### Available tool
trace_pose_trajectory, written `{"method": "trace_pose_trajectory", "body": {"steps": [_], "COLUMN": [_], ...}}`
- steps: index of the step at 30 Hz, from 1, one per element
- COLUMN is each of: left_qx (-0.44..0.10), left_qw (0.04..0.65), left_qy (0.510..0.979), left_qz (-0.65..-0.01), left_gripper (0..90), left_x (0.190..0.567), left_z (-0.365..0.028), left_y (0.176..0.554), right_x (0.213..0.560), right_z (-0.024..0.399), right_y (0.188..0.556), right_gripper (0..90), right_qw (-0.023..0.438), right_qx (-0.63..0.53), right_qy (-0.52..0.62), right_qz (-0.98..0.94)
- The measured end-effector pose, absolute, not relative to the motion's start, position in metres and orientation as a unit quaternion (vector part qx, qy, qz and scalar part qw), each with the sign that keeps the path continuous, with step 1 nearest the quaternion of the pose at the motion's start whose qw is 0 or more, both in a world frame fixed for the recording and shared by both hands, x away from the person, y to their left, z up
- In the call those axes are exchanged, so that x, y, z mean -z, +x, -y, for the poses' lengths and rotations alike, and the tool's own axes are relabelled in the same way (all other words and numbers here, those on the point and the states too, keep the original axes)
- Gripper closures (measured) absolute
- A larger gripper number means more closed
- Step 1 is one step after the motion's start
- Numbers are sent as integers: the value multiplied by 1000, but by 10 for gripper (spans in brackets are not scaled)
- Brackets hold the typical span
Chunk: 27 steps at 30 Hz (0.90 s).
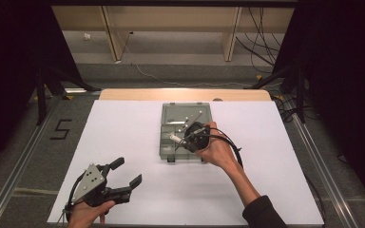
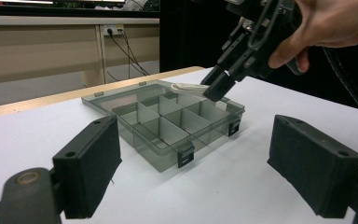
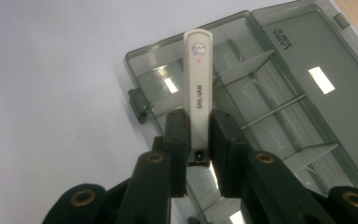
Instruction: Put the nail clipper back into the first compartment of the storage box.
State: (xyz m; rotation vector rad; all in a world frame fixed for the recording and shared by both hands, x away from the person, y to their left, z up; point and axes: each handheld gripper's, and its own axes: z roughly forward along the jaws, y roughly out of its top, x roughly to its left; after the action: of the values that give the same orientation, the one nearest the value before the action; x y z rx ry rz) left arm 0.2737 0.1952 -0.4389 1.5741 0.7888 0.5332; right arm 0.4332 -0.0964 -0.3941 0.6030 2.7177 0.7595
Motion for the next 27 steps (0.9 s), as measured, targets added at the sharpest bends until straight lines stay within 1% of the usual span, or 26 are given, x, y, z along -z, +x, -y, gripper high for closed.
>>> {"method": "trace_pose_trajectory", "body": {"steps": [6, 12, 27], "left_qx": [-230, -230, -228], "left_qw": [606, 606, 607], "left_qy": [680, 681, 681], "left_qz": [-341, -341, -340], "left_gripper": [161, 161, 161], "left_x": [439, 439, 439], "left_z": [-195, -195, -195], "left_y": [274, 274, 274], "right_x": [395, 396, 405], "right_z": [90, 82, 67], "right_y": [445, 450, 470], "right_gripper": [775, 775, 775], "right_qw": [132, 134, 118], "right_qx": [-260, -258, -250], "right_qy": [220, 228, 276], "right_qz": [-931, -929, -921]}}
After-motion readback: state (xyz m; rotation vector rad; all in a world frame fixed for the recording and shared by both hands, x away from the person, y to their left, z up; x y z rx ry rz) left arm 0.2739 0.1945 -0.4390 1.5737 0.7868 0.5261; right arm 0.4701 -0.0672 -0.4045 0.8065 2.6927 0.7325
